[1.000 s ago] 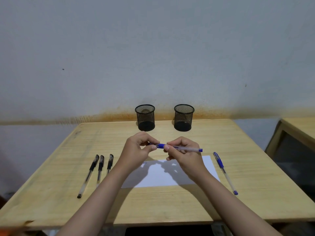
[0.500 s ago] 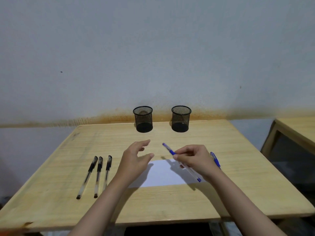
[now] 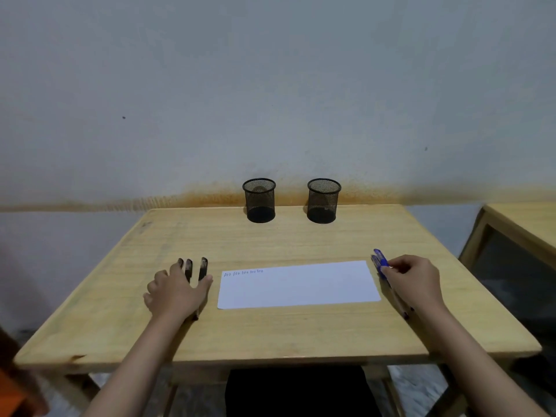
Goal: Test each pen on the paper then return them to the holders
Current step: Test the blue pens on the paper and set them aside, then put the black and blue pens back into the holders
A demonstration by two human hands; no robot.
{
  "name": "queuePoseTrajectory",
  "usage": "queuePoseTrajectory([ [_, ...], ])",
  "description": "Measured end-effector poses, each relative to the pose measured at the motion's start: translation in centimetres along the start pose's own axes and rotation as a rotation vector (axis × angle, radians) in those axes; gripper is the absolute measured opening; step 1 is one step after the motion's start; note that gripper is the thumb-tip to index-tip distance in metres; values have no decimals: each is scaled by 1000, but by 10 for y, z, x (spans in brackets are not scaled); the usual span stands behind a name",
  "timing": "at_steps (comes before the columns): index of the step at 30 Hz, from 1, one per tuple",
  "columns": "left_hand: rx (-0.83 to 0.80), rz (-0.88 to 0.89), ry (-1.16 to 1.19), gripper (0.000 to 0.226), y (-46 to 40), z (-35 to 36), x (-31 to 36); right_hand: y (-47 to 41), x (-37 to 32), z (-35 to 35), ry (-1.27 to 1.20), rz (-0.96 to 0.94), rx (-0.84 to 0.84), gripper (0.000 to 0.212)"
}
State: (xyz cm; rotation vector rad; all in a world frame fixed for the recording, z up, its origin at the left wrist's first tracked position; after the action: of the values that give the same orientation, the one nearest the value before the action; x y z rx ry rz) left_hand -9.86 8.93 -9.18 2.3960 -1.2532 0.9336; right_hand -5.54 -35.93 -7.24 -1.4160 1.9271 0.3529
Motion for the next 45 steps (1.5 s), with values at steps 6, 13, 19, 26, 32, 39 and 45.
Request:
queuePoseTrajectory([
  [6,-11,-16,26,73,-3,-1,3,-2,8,5,62,6,-1,4],
  [13,27,6,133,58,-5,-2,3,-7,4,10,142,25,-13,11],
  [19,26,31,359,62,-12,-3,2,-11,-4,16,269,68,-107,14],
  [26,-32,65,274,37,-14,-3,8,-14,-7,21,301,63,-154,12],
  [32,-104,60,345,29,-17,-2,19,-9,-19,8,2,69,-134,6],
  [39,-119,123,595,24,-26,-8,70,-22,-65,2,-427,82,-225,6],
  [45,-247,202,830,31,-49,7,163,-65,-119,18,-675,110,-359,6],
])
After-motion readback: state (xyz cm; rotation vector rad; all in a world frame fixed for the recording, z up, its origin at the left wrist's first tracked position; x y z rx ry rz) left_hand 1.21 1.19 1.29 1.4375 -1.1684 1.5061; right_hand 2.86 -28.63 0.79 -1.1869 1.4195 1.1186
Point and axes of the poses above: each hand's wrist, its own y-axis away from the middle knuckle, its own z-axis out of the palm, x = y × z, the point moved 6 cm from there along -y, towards the middle knuckle, and after that the axes turned 14 degrees about y, right-handed, at the moved point
